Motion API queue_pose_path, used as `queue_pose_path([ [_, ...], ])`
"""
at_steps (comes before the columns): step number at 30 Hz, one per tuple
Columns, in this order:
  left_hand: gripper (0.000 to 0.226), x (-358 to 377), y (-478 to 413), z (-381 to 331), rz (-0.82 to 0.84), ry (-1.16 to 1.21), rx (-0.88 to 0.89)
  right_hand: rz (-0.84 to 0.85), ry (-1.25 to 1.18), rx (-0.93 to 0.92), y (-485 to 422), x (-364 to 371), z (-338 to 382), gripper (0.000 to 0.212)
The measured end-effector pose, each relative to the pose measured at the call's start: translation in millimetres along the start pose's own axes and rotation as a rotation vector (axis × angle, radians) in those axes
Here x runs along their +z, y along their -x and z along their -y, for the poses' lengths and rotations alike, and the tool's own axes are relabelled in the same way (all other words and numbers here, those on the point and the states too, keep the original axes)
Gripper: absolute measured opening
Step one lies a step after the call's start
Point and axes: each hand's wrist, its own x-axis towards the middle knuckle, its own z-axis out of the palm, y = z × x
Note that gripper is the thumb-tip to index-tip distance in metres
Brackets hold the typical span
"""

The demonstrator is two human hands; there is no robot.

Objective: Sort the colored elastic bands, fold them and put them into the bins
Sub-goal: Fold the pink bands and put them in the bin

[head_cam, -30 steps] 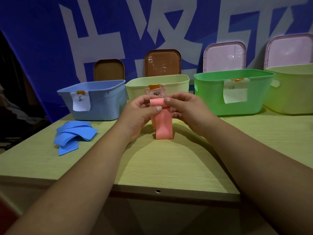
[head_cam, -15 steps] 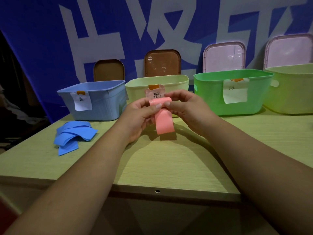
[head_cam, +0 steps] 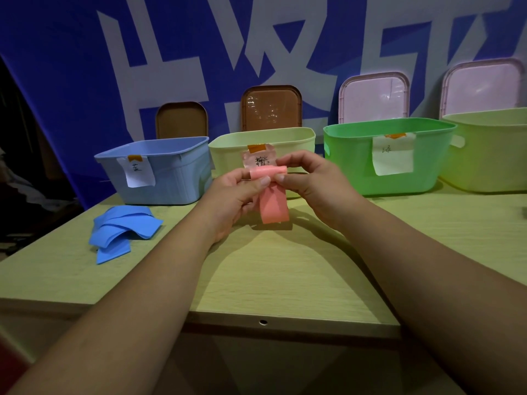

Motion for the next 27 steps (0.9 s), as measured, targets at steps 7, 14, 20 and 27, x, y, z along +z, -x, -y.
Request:
queue_pose_path([
  [7,0.036,-3.1,-0.8,0.9,0.010,-0.088,-0.009,0.009,-0.063,0.020,2.4,-0.9,4.2,0.026],
  [14,0.038,-2.5,-1.6,2.9,0.001,-0.066,-0.021,0.001,0.004,-0.017,1.8,-1.0,1.4,0.031],
  [20,0.041,-3.8,-2.2,2.8,0.026,-0.024,-0.014,0.038,-0.050,0.049,0.0,1.3,1.8,0.023],
  [27,0.046,-2.2,-3.1,2.3,0.030,0.042,-0.002,0.012,0.061,0.122,5.8,4.9,6.6,0.016],
])
